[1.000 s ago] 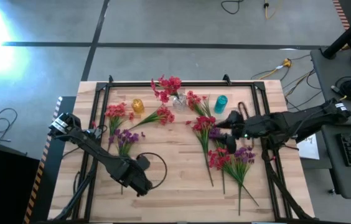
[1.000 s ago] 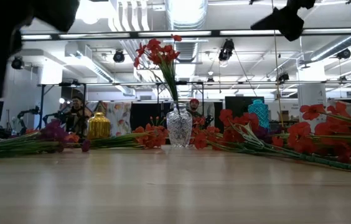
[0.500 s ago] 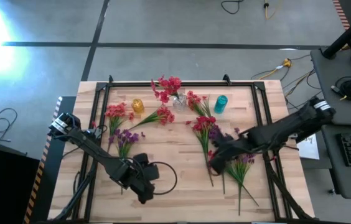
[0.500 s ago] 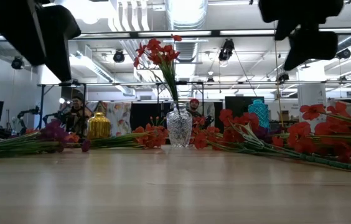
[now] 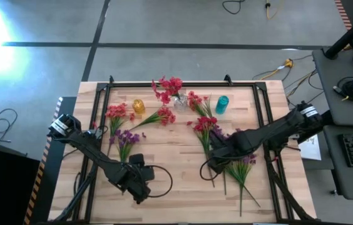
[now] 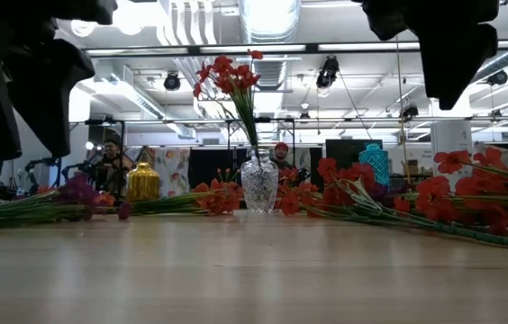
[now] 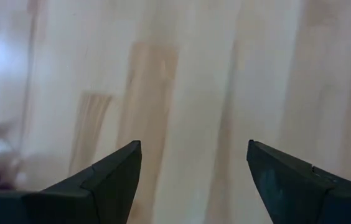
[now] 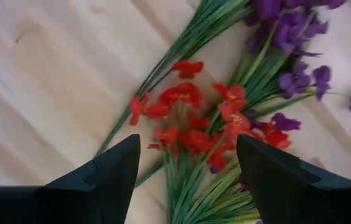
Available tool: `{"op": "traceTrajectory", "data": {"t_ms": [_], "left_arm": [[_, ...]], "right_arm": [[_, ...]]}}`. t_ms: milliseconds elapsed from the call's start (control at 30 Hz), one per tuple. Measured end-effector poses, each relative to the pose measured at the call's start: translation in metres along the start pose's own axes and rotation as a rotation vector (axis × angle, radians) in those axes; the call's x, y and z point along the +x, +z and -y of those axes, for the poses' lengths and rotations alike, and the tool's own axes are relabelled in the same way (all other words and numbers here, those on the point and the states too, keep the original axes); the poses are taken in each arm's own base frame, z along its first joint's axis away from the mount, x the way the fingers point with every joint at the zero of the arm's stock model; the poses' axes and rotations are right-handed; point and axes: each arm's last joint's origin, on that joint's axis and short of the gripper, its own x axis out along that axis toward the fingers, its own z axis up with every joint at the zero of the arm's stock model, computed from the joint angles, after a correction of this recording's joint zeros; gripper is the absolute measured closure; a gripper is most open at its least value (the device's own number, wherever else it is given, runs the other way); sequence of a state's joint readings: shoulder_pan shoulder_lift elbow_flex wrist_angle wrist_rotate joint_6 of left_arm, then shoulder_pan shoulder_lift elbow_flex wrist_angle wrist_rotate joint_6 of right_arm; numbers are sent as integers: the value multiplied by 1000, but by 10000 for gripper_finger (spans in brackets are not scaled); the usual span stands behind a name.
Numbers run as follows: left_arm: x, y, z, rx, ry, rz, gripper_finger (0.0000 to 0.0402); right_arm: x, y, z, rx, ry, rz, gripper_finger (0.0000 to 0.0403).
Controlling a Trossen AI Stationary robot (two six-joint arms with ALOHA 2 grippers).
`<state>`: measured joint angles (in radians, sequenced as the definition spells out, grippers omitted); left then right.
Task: Sort flowers into vase by color
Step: Put the purple flowers into the blue vase
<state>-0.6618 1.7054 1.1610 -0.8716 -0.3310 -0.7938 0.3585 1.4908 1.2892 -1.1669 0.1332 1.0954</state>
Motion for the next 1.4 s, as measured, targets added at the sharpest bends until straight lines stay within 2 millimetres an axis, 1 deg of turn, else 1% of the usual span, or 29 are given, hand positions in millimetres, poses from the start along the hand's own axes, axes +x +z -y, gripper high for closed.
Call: {"op": "traceTrajectory", "data": {"t_ms": [167, 300, 533, 867, 1000, 1267, 1400], "left_arm": [[-1, -10, -9, -40, 100, -87, 125], [-1, -12, -12, -44, 145, -79, 125], [-1, -11, -12, -39, 153, -64, 125], [-1, -11, -12, -43, 152, -60, 125], [0, -10, -13, -42, 177, -32, 125], [0, -7, -16, -50, 206, -3, 125], [0, -6, -16, -53, 209, 1, 125]], "right_arm": [[-6, 1, 7, 13, -10, 54, 132], [-8, 2, 9, 7, -27, 110, 123], [-7, 3, 10, -49, -51, 142, 115], [1, 1, 14, -103, -96, 164, 117], [3, 2, 13, -115, -87, 181, 116], [4, 7, 7, -227, -69, 272, 119], [3, 7, 6, -257, -65, 279, 118]]}}
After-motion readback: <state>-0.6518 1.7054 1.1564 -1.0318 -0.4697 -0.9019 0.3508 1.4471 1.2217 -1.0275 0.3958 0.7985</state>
